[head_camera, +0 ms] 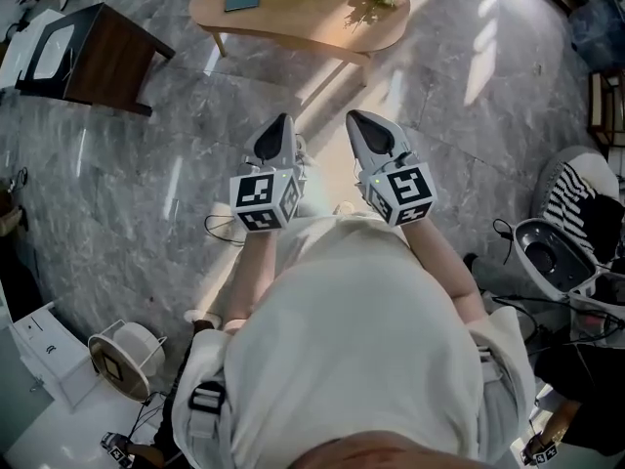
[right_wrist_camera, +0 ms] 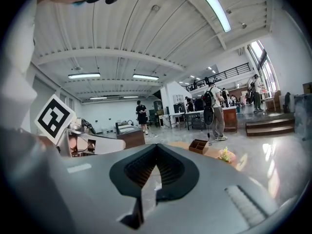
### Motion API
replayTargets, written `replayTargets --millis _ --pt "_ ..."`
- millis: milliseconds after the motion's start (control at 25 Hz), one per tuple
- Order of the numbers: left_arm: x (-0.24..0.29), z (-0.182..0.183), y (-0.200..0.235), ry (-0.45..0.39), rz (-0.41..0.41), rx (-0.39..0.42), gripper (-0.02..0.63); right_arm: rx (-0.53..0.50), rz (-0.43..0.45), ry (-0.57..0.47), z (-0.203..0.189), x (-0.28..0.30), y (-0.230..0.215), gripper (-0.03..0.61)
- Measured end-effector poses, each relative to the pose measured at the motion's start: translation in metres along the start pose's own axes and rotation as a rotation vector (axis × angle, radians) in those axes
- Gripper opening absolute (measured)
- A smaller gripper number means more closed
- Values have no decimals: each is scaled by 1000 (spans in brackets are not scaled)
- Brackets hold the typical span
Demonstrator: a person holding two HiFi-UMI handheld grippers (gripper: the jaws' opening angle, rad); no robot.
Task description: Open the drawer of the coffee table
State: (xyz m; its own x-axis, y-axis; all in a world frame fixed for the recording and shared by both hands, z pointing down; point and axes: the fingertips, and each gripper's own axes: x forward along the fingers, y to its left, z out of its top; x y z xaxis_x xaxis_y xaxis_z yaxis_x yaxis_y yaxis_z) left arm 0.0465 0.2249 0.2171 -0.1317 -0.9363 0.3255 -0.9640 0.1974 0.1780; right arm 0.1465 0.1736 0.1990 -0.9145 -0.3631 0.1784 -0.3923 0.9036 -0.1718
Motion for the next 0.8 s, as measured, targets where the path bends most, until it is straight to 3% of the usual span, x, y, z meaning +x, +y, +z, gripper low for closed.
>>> replayTargets --millis 800 --pt "183 63 134 119 -152 71 -2 48 -201 18 51 194 -88 0"
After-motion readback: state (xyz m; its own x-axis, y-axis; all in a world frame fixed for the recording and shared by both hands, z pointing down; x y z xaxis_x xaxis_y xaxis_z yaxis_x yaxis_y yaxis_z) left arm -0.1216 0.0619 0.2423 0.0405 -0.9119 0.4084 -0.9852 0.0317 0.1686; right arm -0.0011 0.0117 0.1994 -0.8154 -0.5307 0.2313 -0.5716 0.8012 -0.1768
